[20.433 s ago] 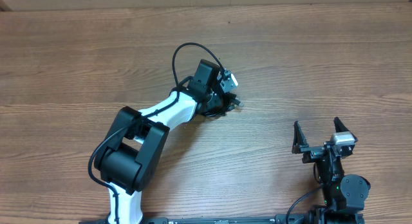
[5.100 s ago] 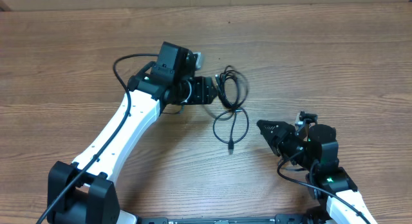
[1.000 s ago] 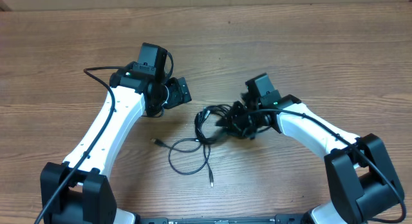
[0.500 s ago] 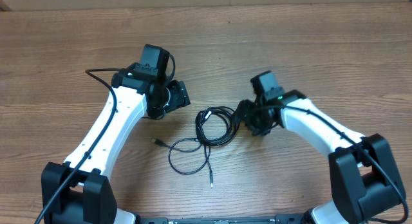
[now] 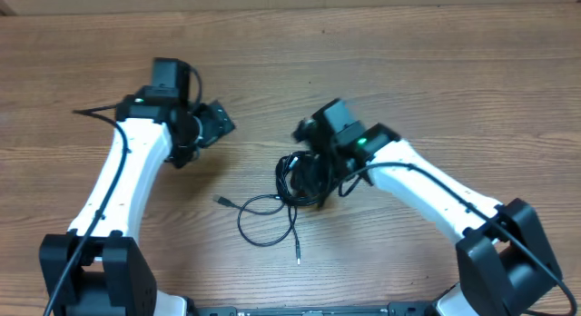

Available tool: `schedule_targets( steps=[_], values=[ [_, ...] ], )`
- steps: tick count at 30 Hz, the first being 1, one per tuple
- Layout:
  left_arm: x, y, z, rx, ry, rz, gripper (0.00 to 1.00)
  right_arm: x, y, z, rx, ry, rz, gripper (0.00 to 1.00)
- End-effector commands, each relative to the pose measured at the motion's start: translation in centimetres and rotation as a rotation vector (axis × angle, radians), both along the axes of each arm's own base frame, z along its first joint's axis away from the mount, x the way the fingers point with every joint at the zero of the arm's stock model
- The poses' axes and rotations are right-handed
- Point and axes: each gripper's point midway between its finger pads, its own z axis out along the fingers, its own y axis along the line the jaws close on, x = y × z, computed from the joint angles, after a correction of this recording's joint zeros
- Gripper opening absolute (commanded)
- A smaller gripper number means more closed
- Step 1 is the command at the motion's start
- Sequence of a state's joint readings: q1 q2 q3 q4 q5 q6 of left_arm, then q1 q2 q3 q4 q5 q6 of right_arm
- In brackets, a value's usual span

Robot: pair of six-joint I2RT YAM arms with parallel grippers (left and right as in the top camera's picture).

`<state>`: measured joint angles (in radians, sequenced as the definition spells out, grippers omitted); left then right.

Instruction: Untangle cables

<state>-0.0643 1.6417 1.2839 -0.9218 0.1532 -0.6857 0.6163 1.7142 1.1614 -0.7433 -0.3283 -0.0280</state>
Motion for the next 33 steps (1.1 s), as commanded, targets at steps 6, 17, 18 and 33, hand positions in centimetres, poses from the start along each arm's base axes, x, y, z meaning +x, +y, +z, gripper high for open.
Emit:
schedule_targets(
  steps=[6,17,18,33],
  values=[
    [-0.3,-0.3,1.0,-0.018,-0.014,0.002,1.0,-2.5,0.6,-2.7,-0.054,-0.129,0.317,0.61],
    [-0.3,-0.3,1.0,-0.015,-0.012,0.003,1.0,-1.9,0.7,-4.9,-0.03,-0.216,0.314,0.61],
    [-0.3,-0.3,1.0,-0.015,-0.012,0.003,1.0,-1.9,0.6,-5.0,-0.036,-0.217,0.312,0.61],
    [-0.2,-0.3,1.1,-0.016,-0.017,0.004,0.99,-5.1,-1.5,-8.3,-0.05,-0.103,0.264,0.12]
  ],
)
